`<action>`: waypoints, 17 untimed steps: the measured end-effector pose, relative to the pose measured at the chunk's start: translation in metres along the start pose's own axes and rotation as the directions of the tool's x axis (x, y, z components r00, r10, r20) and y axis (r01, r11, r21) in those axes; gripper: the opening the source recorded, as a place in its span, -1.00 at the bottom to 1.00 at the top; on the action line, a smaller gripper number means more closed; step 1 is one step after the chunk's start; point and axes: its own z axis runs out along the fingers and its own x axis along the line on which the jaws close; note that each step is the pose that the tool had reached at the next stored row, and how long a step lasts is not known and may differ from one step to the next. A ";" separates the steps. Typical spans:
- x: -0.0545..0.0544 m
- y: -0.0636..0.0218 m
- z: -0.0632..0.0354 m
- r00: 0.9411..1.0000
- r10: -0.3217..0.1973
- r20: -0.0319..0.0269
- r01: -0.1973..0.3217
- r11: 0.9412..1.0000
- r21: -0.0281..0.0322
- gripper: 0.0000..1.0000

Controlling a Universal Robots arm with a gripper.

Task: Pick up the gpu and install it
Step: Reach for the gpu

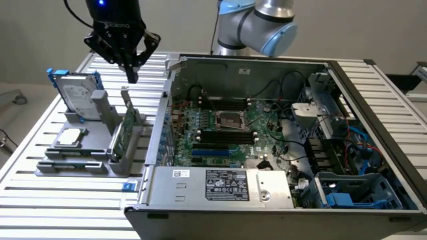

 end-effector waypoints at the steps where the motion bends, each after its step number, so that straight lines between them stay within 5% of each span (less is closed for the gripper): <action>1: 0.003 -0.0001 0.0007 1.000 -0.003 0.000 0.003 1.000 0.002 -0.79; 11: 0.045 -0.0014 0.0143 1.000 -0.013 0.001 0.013 1.000 0.007 -0.79; 17: 0.048 -0.0015 0.0149 1.000 -0.014 0.001 0.014 1.000 0.007 -0.79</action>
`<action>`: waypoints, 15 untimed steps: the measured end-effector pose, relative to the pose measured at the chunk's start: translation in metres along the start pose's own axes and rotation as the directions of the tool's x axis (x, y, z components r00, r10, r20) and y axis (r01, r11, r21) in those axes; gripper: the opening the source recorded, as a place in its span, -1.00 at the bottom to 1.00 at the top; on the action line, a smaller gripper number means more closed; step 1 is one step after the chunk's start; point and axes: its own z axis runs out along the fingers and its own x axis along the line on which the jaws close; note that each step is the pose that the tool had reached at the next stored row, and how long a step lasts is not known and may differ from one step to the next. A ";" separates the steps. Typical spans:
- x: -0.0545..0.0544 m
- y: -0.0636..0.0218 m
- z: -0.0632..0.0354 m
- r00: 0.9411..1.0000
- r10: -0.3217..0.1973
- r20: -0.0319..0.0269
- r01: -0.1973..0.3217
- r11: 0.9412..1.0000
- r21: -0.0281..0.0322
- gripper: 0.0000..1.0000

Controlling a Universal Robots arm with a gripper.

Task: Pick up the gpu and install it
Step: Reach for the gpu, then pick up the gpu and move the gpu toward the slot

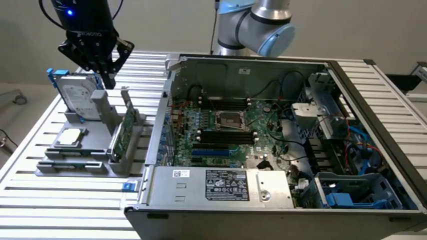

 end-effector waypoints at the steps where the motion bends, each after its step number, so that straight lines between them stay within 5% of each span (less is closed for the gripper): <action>1: 0.000 0.0000 0.0000 1.000 0.000 0.000 0.000 1.000 0.000 -0.79; 11: 0.000 0.0000 0.0000 1.000 0.000 0.000 0.000 1.000 0.000 -0.79; 15: 0.000 0.0000 0.0000 1.000 0.000 0.000 0.000 1.000 0.000 -0.53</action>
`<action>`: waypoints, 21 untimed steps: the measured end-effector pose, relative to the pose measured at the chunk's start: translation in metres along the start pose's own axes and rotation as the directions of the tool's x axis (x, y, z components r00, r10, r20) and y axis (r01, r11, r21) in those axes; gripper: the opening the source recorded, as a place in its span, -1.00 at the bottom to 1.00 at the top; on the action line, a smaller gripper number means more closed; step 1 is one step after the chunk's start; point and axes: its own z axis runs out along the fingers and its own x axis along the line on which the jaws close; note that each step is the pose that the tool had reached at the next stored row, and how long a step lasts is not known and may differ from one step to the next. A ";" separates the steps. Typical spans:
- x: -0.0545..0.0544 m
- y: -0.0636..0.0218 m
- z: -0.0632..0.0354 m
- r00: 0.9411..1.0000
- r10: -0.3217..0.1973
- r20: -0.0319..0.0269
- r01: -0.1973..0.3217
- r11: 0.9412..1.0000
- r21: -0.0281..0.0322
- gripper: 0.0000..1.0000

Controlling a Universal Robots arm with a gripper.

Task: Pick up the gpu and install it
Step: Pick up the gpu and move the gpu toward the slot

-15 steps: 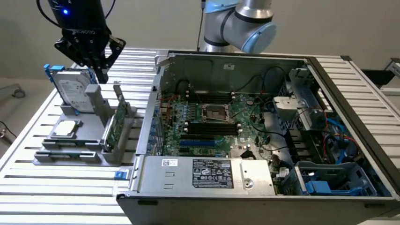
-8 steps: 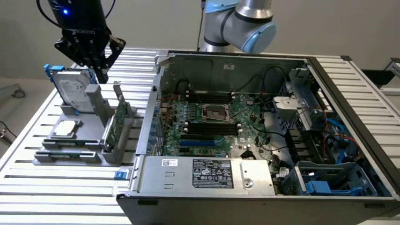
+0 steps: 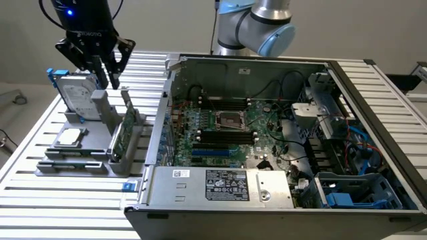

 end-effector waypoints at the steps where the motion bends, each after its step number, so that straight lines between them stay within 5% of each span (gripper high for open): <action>1: 0.000 0.0000 0.0000 1.000 0.000 0.000 0.000 1.000 0.000 -0.41; 3: 0.000 0.0000 0.0003 1.000 0.000 0.000 0.000 1.000 0.001 -0.28; 21: 0.013 -0.0037 0.0326 1.000 -0.016 0.000 0.016 1.000 0.002 -0.28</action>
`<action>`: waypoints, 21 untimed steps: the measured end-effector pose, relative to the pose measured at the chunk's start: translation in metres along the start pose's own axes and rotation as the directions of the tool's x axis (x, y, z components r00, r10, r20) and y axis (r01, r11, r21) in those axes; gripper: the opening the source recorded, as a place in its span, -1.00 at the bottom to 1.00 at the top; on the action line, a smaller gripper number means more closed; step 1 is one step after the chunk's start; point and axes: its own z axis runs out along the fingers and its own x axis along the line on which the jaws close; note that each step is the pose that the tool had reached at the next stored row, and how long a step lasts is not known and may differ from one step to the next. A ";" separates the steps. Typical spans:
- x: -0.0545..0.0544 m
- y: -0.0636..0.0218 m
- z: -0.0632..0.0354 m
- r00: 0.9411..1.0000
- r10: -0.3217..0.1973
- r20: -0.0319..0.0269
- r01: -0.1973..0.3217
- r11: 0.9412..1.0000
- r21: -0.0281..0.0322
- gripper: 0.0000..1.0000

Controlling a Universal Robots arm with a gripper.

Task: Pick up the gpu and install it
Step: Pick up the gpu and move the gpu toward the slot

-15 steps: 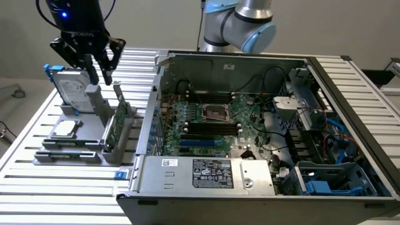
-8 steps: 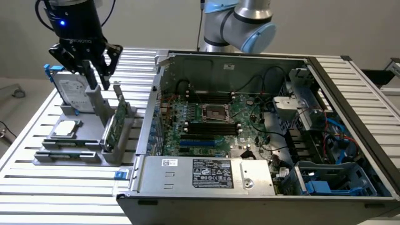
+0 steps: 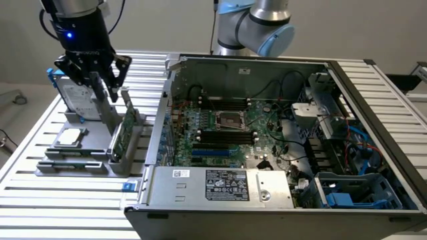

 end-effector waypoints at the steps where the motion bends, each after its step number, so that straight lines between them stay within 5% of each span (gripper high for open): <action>1: 0.000 -0.0004 0.0018 1.000 -0.002 0.000 0.002 1.000 0.000 -0.28; 21: 0.000 -0.0058 0.0385 0.995 -0.097 0.004 0.097 0.995 -0.001 -0.28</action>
